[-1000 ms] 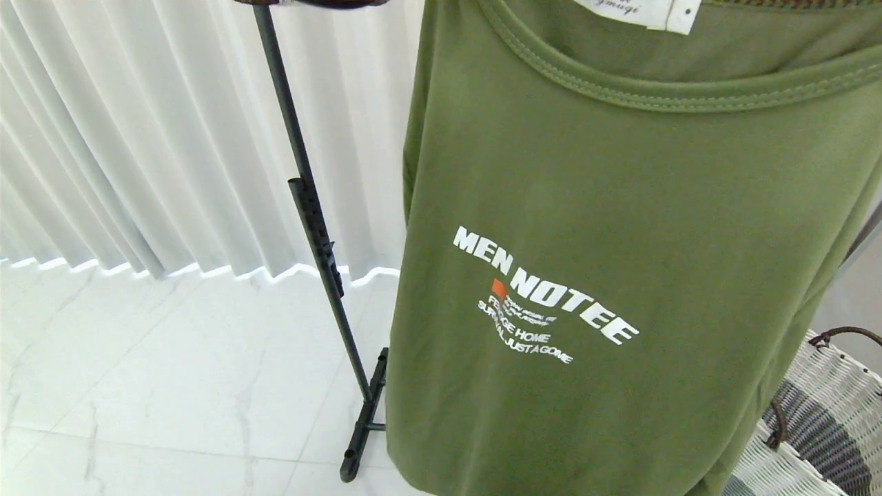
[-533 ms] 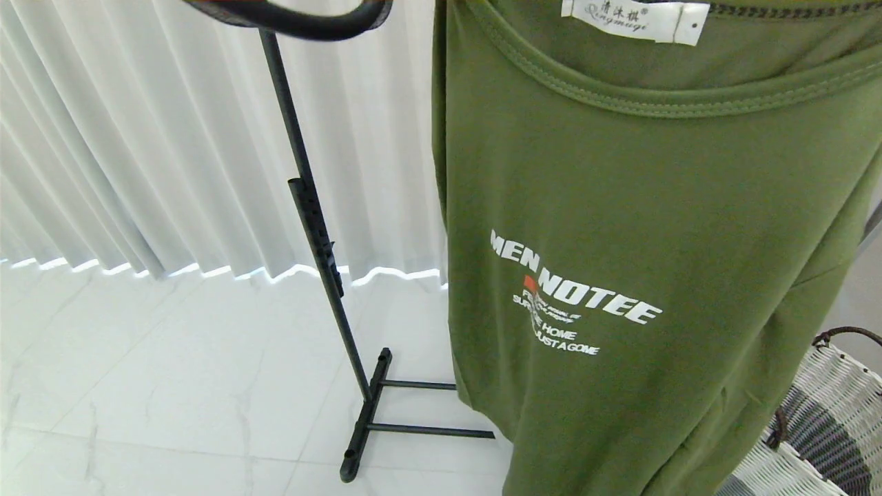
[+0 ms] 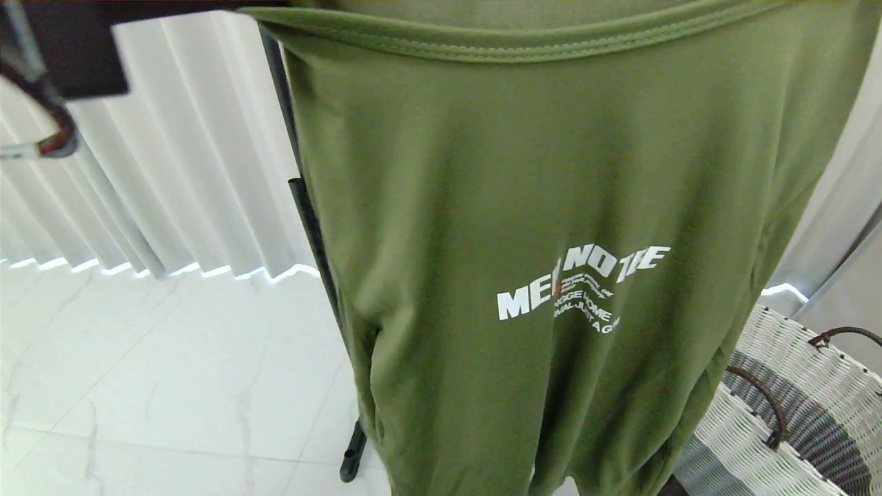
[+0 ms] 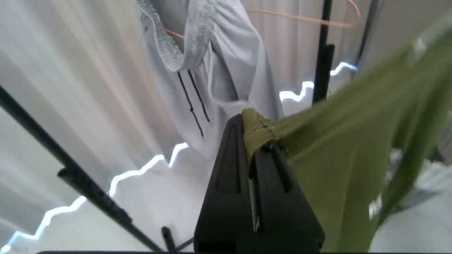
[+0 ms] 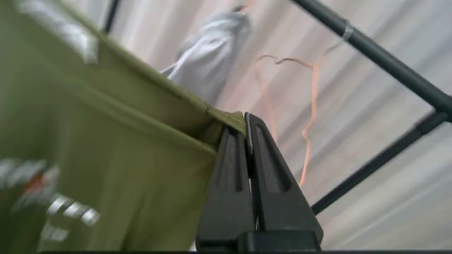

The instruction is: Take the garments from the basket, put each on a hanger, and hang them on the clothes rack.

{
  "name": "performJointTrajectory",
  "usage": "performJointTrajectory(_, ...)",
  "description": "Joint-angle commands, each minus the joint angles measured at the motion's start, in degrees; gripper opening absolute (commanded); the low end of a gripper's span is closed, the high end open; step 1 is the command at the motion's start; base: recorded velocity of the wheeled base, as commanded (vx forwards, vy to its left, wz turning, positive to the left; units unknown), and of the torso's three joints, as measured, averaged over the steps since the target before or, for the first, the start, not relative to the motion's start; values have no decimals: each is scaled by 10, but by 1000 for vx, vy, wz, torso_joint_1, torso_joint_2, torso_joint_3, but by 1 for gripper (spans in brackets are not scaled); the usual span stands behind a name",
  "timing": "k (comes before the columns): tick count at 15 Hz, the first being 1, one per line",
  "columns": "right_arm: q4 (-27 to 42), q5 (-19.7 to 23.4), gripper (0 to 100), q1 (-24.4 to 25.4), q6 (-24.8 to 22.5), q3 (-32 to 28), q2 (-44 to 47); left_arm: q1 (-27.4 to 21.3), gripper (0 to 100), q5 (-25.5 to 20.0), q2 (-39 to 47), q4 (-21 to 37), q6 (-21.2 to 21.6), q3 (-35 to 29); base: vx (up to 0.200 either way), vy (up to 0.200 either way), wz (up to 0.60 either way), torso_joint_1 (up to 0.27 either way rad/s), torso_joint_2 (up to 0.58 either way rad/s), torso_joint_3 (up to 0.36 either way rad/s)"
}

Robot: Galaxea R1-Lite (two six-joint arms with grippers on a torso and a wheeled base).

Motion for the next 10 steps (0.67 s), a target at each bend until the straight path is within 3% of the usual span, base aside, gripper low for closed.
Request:
performJointTrajectory(1, -42, 2, 0, -10, 4, -3, 57, -27, 0, -1, -99, 0, 44, 64, 0, 0, 0, 0, 0, 0)
performJointTrajectory(4, -103, 4, 0, -10, 5, -23, 114, -70, 0, 4, -137, 0, 88, 102, 0, 0, 0, 0, 0, 0)
performJointTrajectory(9, -113, 19, 0, -10, 17, -50, 152, -78, 0, 2, -127, -2, 118, 91, 0, 0, 0, 0, 0, 0)
performJointTrajectory(10, -113, 19, 0, -11, 18, -51, 154, -99, 0, 3, -121, -2, 120, 90, 0, 0, 0, 0, 0, 0)
